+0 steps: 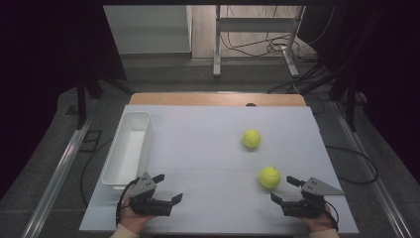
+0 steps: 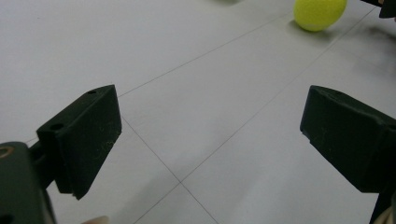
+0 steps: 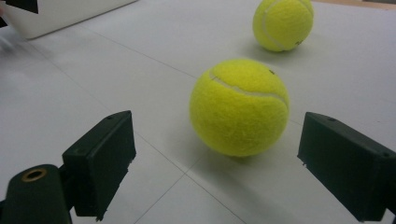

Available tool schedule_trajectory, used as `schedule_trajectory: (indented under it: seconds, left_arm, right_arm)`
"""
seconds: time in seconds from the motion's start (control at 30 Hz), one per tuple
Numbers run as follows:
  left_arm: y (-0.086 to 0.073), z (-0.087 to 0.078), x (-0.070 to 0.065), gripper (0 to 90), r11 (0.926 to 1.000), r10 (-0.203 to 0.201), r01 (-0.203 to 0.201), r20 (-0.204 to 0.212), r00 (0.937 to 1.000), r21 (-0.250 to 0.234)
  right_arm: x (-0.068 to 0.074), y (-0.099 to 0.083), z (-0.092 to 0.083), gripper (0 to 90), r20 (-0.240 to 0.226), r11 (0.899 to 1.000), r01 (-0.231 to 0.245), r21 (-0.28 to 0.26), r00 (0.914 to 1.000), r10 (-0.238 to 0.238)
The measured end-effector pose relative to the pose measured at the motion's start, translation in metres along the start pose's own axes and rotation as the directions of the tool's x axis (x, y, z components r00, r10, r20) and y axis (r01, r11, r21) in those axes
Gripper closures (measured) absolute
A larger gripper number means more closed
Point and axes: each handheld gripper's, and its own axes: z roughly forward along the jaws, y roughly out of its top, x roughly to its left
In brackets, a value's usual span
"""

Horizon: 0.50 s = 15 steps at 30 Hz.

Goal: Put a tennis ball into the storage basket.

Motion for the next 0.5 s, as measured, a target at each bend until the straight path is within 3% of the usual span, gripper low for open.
schedule_trajectory:
  seconds: [0.23, 0.5]
  left_arm:
    - [-0.0035, -0.0046, -0.0011, 6.2, 1.0, -0.007, 0.007, -0.017, 0.9998, -0.004]
    - [-0.0014, -0.0014, 0.0018, 6.3, 1.0, -0.007, 0.007, -0.017, 0.9998, 0.006]
  right_arm:
    - [0.0022, 0.0018, 0.0038, 11.3, -0.012, 1.0, 0.008, 0.008, 0.9999, -0.008]
    - [0.0048, 0.0013, 0.0046, 11.3, 0.009, 1.0, 0.018, 0.017, 0.9998, -0.018]
